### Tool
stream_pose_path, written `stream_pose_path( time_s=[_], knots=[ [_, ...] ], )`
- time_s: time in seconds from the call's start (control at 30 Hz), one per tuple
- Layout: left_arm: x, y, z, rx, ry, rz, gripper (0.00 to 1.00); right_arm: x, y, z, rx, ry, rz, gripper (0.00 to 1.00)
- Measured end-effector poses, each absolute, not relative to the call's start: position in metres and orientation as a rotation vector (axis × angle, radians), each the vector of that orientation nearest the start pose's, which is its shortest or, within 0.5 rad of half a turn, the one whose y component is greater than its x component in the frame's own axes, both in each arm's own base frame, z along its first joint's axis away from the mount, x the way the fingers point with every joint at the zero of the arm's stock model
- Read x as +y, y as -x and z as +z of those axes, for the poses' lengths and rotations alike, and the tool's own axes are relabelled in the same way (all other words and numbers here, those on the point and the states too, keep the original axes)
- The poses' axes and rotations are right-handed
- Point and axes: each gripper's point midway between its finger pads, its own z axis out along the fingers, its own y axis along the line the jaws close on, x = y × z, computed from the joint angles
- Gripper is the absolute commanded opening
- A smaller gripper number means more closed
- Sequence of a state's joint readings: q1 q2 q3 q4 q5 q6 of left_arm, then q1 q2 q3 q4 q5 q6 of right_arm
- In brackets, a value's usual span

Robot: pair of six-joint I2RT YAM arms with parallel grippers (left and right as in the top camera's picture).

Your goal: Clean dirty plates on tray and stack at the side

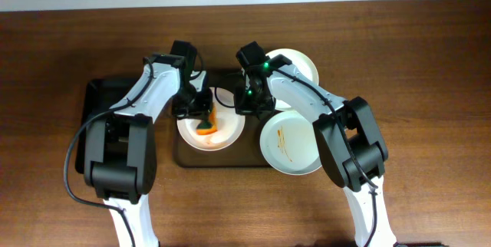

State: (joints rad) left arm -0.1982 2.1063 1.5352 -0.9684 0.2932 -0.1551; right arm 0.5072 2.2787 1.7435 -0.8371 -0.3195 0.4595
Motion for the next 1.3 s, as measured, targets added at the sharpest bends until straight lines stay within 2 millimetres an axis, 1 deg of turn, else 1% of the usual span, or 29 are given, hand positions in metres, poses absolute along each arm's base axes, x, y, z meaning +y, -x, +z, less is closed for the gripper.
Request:
stream_pose_path(
  time_s=[0.07, 0.13, 0.17, 0.23, 0.27, 0.33, 0.37, 0.4, 0.43, 0.47, 0.5, 0.53, 0.57, 0.6, 0.63, 0.7, 0.73, 0.77, 0.9, 0.97, 1.03, 1.07, 1.1, 1.13, 1.2, 1.23, 1.27, 1.3],
  knots=[
    [-0.137, -0.396, 0.022, 3.065, -0.096, -0.522, 0.00, 0.280, -0.393, 0.008, 3.059, 0.119, 0.578, 0.04],
    [-0.136, -0.406, 0.020, 3.033, -0.067, -0.492, 0.00, 0.280, -0.394, 0.008, 3.059, 0.113, 0.578, 0.04],
    [-0.132, -0.409, 0.019, 3.026, -0.036, -0.449, 0.00, 0.280, -0.394, 0.008, 3.056, 0.114, 0.580, 0.04],
    [-0.113, -0.415, 0.015, 3.020, 0.077, -0.254, 0.00, 0.281, -0.395, 0.009, 3.053, 0.110, 0.583, 0.04],
    [-0.105, -0.415, 0.015, 3.024, 0.116, -0.184, 0.00, 0.281, -0.395, 0.009, 3.051, 0.111, 0.584, 0.04],
    [-0.081, -0.408, 0.022, 3.053, 0.199, 0.022, 0.00, 0.281, -0.395, 0.009, 3.050, 0.111, 0.584, 0.04],
    [-0.073, -0.405, 0.026, 3.071, 0.222, 0.083, 0.00, 0.281, -0.395, 0.009, 3.050, 0.111, 0.584, 0.04],
    [-0.066, -0.402, 0.033, 3.093, 0.241, 0.134, 0.00, 0.281, -0.395, 0.008, 3.050, 0.110, 0.582, 0.05],
    [-0.060, -0.403, 0.045, 3.101, 0.257, 0.176, 0.00, 0.281, -0.396, 0.008, 3.050, 0.107, 0.579, 0.05],
    [-0.054, -0.407, 0.065, 3.094, 0.266, 0.211, 0.00, 0.280, -0.396, 0.008, 3.050, 0.105, 0.575, 0.09],
    [-0.052, -0.410, 0.082, 3.086, 0.266, 0.226, 0.00, 0.280, -0.396, 0.008, 3.050, 0.105, 0.573, 0.24],
    [-0.049, -0.416, 0.105, 3.061, 0.266, 0.231, 0.00, 0.280, -0.397, 0.008, 3.046, 0.103, 0.569, 0.27],
    [-0.048, -0.423, 0.125, 3.024, 0.264, 0.226, 0.00, 0.281, -0.398, 0.008, 3.039, 0.111, 0.572, 0.23],
    [-0.047, -0.426, 0.141, 3.002, 0.259, 0.222, 0.00, 0.282, -0.401, 0.009, 3.027, 0.109, 0.574, 0.10],
    [-0.045, -0.429, 0.152, 2.985, 0.257, 0.219, 0.00, 0.283, -0.403, 0.009, 3.017, 0.113, 0.579, 0.04],
    [-0.043, -0.434, 0.177, 2.942, 0.245, 0.204, 0.00, 0.283, -0.407, 0.010, 2.998, 0.109, 0.576, 0.04],
    [-0.040, -0.438, 0.183, 2.921, 0.245, 0.196, 0.00, 0.283, -0.408, 0.010, 2.997, 0.112, 0.576, 0.04],
    [-0.037, -0.439, 0.186, 2.913, 0.252, 0.195, 0.00, 0.283, -0.407, 0.010, 2.997, 0.112, 0.577, 0.04],
    [-0.017, -0.438, 0.184, 2.927, 0.313, 0.167, 0.00, 0.281, -0.404, 0.009, 3.009, 0.147, 0.561, 0.04],
    [-0.012, -0.438, 0.184, 2.935, 0.346, 0.111, 0.00, 0.271, -0.400, 0.012, 3.023, 0.161, 0.485, 0.04],
    [-0.010, -0.438, 0.183, 2.939, 0.357, 0.079, 0.00, 0.260, -0.399, 0.025, 3.005, 0.183, 0.377, 0.04],
    [-0.010, -0.438, 0.183, 2.940, 0.356, 0.070, 0.00, 0.252, -0.404, 0.047, 2.947, 0.201, 0.300, 0.04],
    [-0.010, -0.438, 0.183, 2.944, 0.350, 0.051, 0.00, 0.247, -0.407, 0.065, 2.898, 0.208, 0.242, 0.04],
    [-0.011, -0.439, 0.183, 2.947, 0.343, 0.032, 0.00, 0.240, -0.410, 0.088, 2.831, 0.215, 0.165, 0.04],
    [-0.014, -0.441, 0.183, 2.945, 0.324, -0.045, 0.00, 0.232, -0.413, 0.121, 2.722, 0.224, 0.034, 0.04],
    [-0.014, -0.444, 0.183, 2.942, 0.322, -0.097, 0.00, 0.229, -0.413, 0.142, 2.637, 0.247, -0.079, 0.04],
    [-0.012, -0.445, 0.182, 2.942, 0.327, -0.140, 0.00, 0.229, -0.412, 0.154, 2.571, 0.268, -0.185, 0.04],
    [-0.009, -0.445, 0.180, 2.945, 0.341, -0.171, 0.00, 0.230, -0.410, 0.159, 2.528, 0.287, -0.264, 0.04]
  ],
)
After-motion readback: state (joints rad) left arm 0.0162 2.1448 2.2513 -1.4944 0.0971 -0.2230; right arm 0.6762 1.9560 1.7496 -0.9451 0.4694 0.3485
